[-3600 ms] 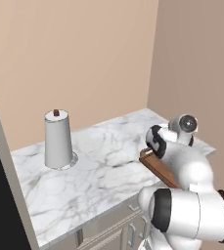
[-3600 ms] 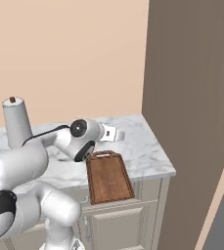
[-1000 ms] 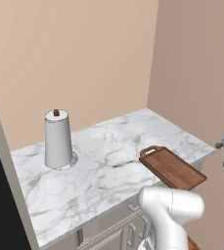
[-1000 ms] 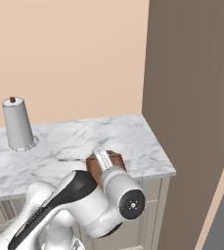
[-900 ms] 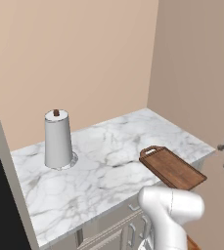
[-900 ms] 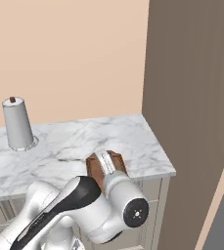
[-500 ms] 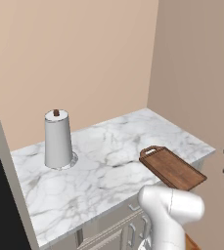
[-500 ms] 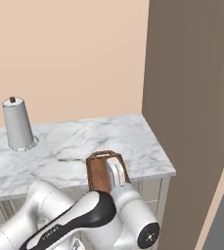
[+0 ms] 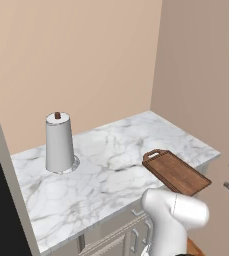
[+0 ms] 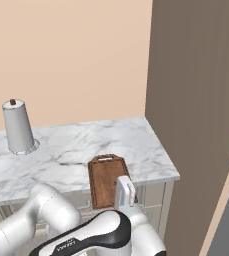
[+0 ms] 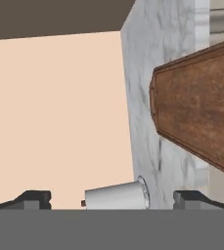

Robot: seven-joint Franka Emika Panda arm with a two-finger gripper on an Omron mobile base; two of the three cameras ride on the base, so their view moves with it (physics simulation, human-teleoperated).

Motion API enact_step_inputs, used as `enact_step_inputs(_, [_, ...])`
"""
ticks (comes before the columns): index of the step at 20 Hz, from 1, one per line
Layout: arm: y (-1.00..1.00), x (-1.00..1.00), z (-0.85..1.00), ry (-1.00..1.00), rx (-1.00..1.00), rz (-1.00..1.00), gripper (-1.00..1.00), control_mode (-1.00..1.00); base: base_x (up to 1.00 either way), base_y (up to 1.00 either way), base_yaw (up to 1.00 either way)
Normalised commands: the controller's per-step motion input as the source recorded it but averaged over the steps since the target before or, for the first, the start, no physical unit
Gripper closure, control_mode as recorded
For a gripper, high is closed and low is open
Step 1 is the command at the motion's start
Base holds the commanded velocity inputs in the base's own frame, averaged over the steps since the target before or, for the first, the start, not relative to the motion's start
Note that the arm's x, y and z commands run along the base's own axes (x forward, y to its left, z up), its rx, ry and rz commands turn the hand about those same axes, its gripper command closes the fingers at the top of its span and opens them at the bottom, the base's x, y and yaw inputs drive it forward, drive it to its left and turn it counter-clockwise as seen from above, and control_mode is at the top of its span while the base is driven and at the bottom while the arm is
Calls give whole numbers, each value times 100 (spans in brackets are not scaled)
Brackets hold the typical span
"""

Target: Move the cutting board and knife to the sink. Then move spray from the cabinet to the counter.

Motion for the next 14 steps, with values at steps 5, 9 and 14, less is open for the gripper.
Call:
enact_step_inputs(5, [-13, 0, -42, 0, 10, 0, -100, -100, 0, 0, 0])
enact_step_inputs(9, [-16, 26, -32, 0, 4, 0, -100, -100, 0, 0, 0])
enact_step_inputs(14, [-23, 31, -29, 1, 3, 0, -100, -100, 0, 0, 0])
